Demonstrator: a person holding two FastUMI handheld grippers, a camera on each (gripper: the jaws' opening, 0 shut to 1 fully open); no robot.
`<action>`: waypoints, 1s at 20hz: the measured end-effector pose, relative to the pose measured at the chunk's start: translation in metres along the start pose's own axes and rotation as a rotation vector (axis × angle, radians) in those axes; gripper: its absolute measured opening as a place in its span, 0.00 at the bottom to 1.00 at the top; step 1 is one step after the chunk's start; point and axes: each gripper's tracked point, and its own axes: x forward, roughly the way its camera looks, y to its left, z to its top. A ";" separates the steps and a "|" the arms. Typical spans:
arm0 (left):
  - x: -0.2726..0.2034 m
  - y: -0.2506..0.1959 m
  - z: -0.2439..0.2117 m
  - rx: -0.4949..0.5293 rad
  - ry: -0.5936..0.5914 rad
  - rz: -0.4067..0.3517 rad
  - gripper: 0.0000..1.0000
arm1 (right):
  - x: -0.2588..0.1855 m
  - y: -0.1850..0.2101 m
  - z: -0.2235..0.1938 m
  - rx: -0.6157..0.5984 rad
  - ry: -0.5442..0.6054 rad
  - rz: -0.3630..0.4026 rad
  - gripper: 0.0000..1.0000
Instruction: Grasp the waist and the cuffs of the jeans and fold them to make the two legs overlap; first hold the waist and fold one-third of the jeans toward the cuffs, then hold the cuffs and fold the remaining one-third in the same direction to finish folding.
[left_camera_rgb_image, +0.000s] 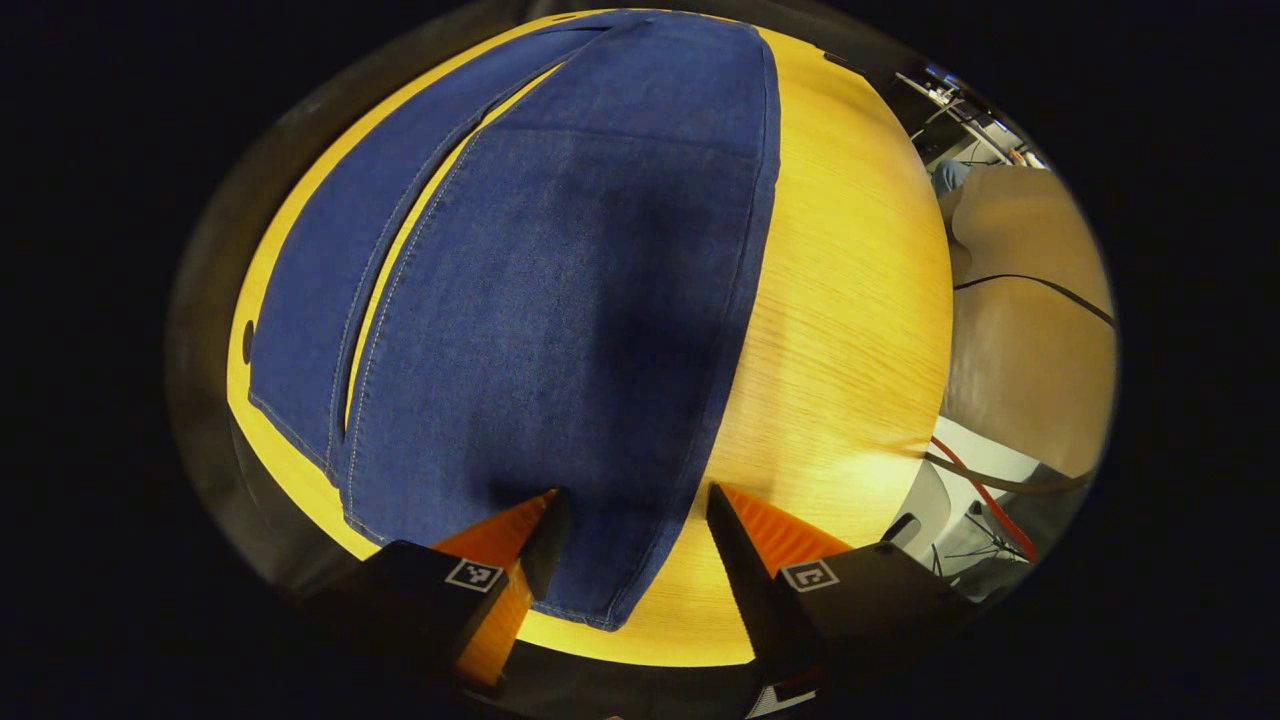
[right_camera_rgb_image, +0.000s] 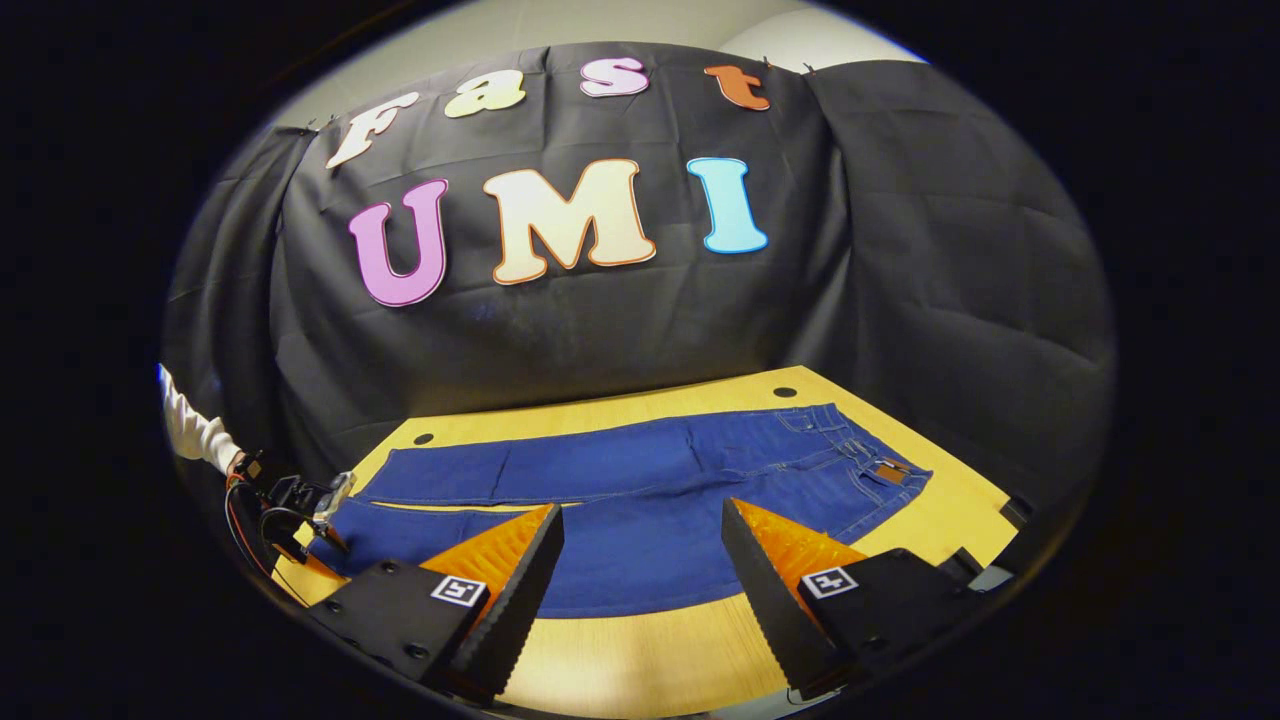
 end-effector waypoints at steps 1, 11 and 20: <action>0.000 0.002 -0.002 0.006 0.004 0.000 0.81 | 0.001 0.001 -0.001 0.002 0.003 0.004 0.98; -0.001 0.024 -0.002 0.029 0.045 -0.001 0.00 | 0.012 -0.001 0.001 0.012 0.017 -0.001 0.98; -0.003 0.026 -0.001 0.055 0.041 -0.032 0.00 | 0.034 -0.002 0.067 0.056 -0.073 0.035 0.94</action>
